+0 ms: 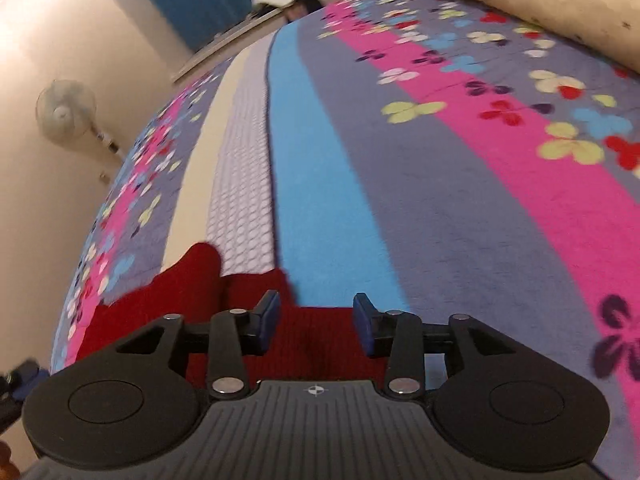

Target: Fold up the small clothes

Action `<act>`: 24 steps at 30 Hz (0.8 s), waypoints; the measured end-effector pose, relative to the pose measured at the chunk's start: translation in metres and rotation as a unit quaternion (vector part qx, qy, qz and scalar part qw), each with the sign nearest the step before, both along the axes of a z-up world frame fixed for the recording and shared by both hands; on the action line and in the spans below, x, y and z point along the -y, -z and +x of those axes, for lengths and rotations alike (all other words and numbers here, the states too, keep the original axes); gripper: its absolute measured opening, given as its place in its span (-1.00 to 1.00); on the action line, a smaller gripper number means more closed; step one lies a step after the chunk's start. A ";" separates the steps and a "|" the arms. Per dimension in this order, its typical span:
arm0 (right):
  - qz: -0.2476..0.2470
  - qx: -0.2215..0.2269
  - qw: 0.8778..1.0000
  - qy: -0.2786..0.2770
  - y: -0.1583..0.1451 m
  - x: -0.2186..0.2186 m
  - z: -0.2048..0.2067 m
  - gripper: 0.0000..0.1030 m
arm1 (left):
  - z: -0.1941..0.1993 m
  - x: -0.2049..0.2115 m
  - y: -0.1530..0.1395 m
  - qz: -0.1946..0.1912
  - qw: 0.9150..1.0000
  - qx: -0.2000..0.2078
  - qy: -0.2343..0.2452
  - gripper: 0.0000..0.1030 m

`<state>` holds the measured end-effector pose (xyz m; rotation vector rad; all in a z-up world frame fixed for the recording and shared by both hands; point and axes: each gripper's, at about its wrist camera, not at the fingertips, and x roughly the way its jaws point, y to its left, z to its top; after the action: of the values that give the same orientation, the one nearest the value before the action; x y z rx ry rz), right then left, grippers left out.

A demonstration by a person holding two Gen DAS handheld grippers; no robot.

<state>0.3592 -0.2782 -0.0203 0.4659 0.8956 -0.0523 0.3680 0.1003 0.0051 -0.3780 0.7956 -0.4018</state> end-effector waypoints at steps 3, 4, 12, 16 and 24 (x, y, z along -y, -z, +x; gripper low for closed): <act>0.023 -0.042 0.999 0.001 0.015 0.014 -0.003 0.02 | -0.008 0.034 0.017 0.146 0.988 0.003 0.044 -0.26; 0.034 -0.062 0.997 -0.003 0.022 0.015 -0.002 0.02 | -0.010 0.034 0.013 0.144 0.989 0.009 0.040 -0.27; 0.105 -0.082 0.989 -0.069 0.036 0.003 -0.016 0.36 | 0.003 -0.007 0.015 0.023 0.995 -0.061 -0.072 0.60; 0.110 -0.070 0.987 -0.091 0.036 -0.009 -0.013 0.60 | 0.015 -0.018 0.049 -0.087 0.983 -0.142 -0.082 0.70; 0.155 -0.055 0.979 -0.117 0.039 -0.018 -0.009 -0.10 | 0.026 -0.020 0.066 -0.132 0.976 -0.151 -0.089 0.63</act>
<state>0.3499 -0.2599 -0.0593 0.6476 1.0683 0.2836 0.3937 0.1199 -0.0611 -0.7661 0.9988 -0.2846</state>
